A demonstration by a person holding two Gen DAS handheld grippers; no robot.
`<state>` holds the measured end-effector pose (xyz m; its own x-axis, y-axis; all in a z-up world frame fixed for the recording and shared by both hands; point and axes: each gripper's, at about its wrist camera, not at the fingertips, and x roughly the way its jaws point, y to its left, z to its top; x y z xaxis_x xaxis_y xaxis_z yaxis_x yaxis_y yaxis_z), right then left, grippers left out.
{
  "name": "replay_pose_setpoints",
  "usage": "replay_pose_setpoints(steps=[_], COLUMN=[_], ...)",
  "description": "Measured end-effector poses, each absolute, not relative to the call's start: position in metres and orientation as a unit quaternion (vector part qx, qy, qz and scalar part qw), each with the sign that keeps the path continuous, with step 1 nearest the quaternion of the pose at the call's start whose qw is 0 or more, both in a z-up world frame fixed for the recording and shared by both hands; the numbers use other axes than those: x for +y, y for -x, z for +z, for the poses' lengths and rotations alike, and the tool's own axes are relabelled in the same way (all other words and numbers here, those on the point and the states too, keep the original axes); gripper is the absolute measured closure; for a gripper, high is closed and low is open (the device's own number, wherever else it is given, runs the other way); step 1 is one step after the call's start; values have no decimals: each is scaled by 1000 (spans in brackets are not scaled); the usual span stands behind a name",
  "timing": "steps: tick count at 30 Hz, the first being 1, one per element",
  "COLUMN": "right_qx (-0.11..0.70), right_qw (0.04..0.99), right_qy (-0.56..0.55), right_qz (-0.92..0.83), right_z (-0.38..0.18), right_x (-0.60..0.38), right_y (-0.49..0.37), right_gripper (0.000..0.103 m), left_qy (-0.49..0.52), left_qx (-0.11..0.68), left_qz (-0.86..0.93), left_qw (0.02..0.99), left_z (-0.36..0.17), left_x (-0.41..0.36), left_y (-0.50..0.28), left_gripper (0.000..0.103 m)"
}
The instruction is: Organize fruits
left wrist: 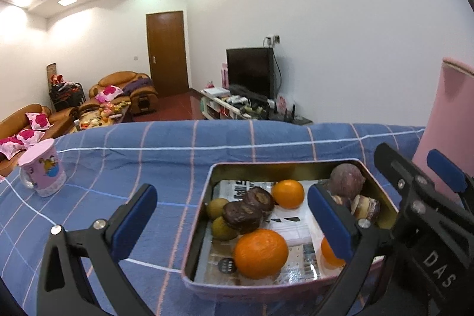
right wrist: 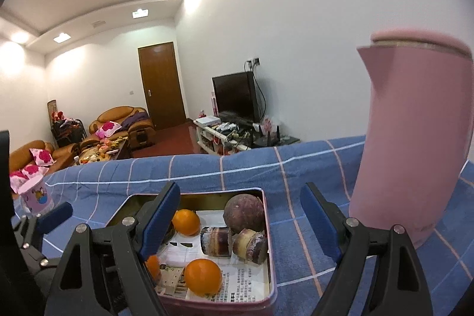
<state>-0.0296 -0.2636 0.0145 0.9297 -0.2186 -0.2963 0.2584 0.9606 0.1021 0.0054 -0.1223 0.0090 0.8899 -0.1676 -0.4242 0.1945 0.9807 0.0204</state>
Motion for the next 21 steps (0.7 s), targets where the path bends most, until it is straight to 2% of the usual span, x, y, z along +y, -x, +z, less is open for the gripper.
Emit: replay_pose_setpoints(steps=[21], right_qx=[51], right_qw=[988], right_qy=[-22], right_qz=[-146], right_z=[27], right_x=[-234], right_y=[84], right_gripper=[18], left_qy=[-38], left_qx=[153], left_qz=[-94], left_qw=[983], left_z=[19], left_x=[-104], left_y=[36], left_gripper=[0])
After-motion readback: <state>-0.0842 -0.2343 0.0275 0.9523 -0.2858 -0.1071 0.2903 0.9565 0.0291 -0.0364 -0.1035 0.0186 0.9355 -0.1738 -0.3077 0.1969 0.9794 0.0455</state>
